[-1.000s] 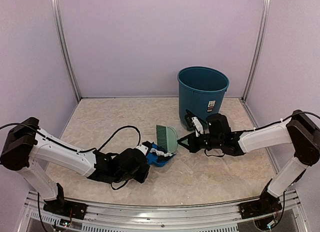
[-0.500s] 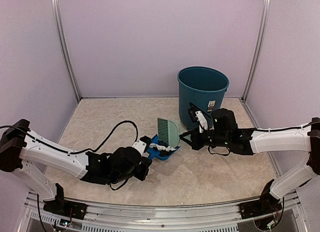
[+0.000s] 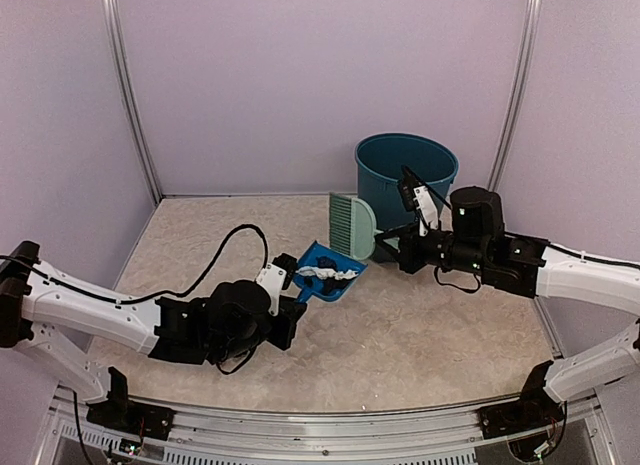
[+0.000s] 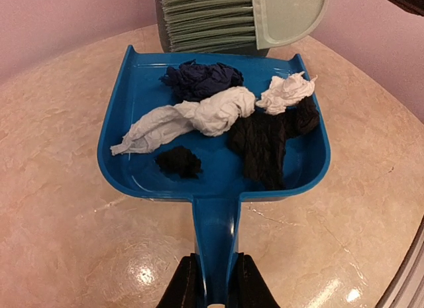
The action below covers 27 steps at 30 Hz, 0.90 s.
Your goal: Sweep away the paper scraps from the table
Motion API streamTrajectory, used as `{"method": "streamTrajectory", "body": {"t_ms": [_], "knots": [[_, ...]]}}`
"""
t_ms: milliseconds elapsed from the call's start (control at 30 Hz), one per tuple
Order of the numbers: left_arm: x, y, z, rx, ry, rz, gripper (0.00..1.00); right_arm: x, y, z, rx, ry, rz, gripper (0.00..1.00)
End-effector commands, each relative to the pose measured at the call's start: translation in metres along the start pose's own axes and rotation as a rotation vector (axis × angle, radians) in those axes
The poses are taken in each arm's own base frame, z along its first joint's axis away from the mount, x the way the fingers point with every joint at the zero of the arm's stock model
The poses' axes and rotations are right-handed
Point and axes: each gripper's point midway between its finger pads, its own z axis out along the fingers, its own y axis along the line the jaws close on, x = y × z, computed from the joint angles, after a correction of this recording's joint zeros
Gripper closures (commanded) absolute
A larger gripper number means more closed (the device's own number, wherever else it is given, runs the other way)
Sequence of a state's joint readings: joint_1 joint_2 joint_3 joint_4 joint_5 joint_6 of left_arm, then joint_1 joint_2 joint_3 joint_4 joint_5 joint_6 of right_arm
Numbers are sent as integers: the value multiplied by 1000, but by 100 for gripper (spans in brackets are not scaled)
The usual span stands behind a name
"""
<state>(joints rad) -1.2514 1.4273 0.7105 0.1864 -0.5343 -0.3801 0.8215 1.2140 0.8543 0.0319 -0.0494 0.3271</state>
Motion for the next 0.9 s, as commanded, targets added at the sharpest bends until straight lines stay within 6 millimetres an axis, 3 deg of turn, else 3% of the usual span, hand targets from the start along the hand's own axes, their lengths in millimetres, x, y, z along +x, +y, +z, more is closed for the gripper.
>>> {"method": "streamTrajectory", "body": {"t_ms": [0, 167, 333, 567, 867], "knots": [[-29, -6, -9, 8, -56, -10, 100, -32, -1, -20, 58, -72, -43, 100], [-33, -8, -15, 16, -9, 15, 100, -53, -6, -40, 112, -133, -62, 100], [-34, -2, -26, -6, 55, 42, 100, -56, -15, -53, 165, -148, -78, 100], [-50, 12, -43, -65, 59, 43, 100, -47, -31, -69, 239, -198, -80, 100], [-105, 5, -58, -74, 12, 19, 100, -14, -28, -65, 181, -170, -101, 100]]}}
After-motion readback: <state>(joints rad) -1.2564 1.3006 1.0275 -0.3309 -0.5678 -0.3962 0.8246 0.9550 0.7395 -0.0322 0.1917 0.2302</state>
